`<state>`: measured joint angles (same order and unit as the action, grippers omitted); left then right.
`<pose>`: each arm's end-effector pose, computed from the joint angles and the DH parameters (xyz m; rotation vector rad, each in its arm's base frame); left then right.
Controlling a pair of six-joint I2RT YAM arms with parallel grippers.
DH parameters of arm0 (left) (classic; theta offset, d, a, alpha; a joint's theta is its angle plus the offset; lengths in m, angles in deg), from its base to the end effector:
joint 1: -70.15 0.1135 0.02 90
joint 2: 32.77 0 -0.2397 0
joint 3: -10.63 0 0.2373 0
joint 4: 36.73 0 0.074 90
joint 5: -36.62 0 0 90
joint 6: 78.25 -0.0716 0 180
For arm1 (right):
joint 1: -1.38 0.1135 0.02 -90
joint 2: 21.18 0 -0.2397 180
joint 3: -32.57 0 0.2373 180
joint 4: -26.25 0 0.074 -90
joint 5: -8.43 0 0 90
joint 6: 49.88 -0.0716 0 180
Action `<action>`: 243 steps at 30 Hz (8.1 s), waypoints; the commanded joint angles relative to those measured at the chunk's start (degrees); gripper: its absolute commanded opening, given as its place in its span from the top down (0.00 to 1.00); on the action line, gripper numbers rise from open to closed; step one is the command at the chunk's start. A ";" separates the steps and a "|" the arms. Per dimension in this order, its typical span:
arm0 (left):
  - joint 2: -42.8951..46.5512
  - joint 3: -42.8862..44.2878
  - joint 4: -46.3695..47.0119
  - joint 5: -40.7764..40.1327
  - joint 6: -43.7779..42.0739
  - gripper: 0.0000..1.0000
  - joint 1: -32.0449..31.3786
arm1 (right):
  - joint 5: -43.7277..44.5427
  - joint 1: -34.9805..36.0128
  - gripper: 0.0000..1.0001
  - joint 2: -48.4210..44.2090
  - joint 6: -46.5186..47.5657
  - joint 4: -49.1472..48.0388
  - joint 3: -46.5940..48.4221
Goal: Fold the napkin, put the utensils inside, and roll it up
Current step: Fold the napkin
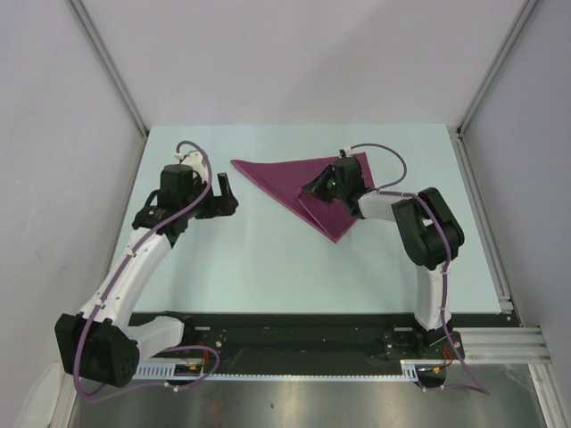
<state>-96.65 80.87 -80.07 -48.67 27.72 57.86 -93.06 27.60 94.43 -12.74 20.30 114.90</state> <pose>0.2591 -0.0625 0.2676 -0.0260 2.2378 -0.3617 0.3975 0.2116 0.1332 0.3769 2.1789 1.0267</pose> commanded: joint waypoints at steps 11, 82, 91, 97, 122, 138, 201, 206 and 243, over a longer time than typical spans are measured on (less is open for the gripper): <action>0.16 -0.14 0.39 0.12 -0.94 0.00 0.34 | 0.06 1.82 1.00 4.01 1.01 0.65 5.18; -64.79 30.98 39.94 1.79 33.95 0.44 9.39 | -6.27 -12.15 0.47 -59.01 17.97 15.50 -22.06; -67.17 30.72 40.55 1.79 36.41 0.53 9.92 | -5.83 -12.77 0.46 -59.45 18.06 16.56 -22.42; -67.17 29.92 41.08 1.79 37.30 0.62 10.27 | -6.01 -12.95 0.46 -59.10 17.71 16.12 -22.59; -66.30 31.08 51.79 16.29 27.89 1.00 11.15 | -5.74 -13.91 0.46 -59.98 17.88 17.88 -23.38; -53.99 19.65 64.81 24.21 23.68 1.00 -0.79 | -5.13 -13.39 0.46 -61.73 17.62 19.10 -24.70; -58.20 8.83 60.07 29.92 7.68 0.92 -27.52 | -5.65 -14.35 0.46 -62.79 17.27 19.46 -28.83; -56.80 8.30 59.71 30.45 8.29 0.50 -27.52 | -5.30 -14.53 0.46 -61.82 16.74 19.28 -29.45; -48.79 11.63 37.92 14.53 10.75 0.41 -6.16 | -10.84 -20.94 0.50 -28.34 14.45 9.00 -27.69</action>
<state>-141.85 88.13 -40.59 -37.94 37.38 50.80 -102.79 6.51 65.95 2.19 32.60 85.08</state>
